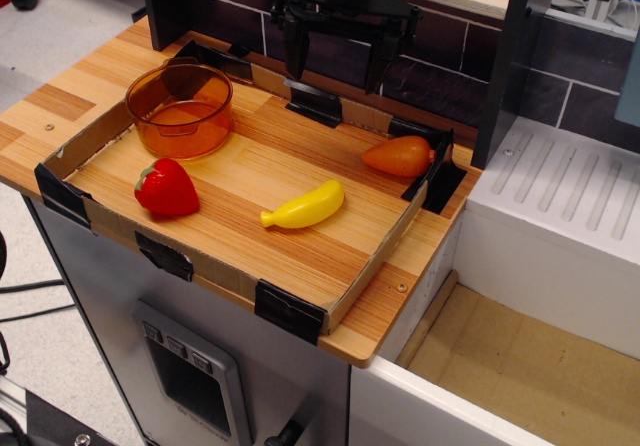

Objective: Put banana in pot

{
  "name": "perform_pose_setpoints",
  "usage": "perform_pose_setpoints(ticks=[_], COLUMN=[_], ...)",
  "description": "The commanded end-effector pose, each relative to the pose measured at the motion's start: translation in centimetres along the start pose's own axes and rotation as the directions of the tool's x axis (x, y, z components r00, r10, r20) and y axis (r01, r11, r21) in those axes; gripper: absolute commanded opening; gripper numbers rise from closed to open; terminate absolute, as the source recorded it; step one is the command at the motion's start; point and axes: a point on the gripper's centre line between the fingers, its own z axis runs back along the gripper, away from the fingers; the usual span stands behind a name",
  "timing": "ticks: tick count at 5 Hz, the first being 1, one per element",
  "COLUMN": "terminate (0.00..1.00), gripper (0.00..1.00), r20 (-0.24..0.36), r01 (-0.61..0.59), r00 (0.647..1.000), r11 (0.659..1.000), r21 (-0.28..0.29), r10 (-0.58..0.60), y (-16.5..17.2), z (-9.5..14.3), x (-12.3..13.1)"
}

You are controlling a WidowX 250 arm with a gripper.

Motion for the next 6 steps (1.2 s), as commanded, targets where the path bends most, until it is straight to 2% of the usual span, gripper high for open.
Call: perform_pose_setpoints(ticks=[1, 2, 4, 6], terminate=[0.0, 0.0, 0.0, 0.0], gripper=[1.0, 1.0, 1.0, 1.0], r20=[0.0, 0.035, 0.085, 0.04], r01=[0.0, 0.193, 0.292, 0.363], r00=[1.0, 0.981, 0.956, 0.931], r11=[1.0, 0.979, 0.941, 0.906], r21=[0.0, -0.072, -0.17, -0.216], r10=[0.0, -0.19, -0.281, -0.364], y=[0.0, -0.4, 1.0, 1.9], z=[0.0, 0.6, 1.1, -0.3], x=[0.0, -0.7, -2.9, -5.2])
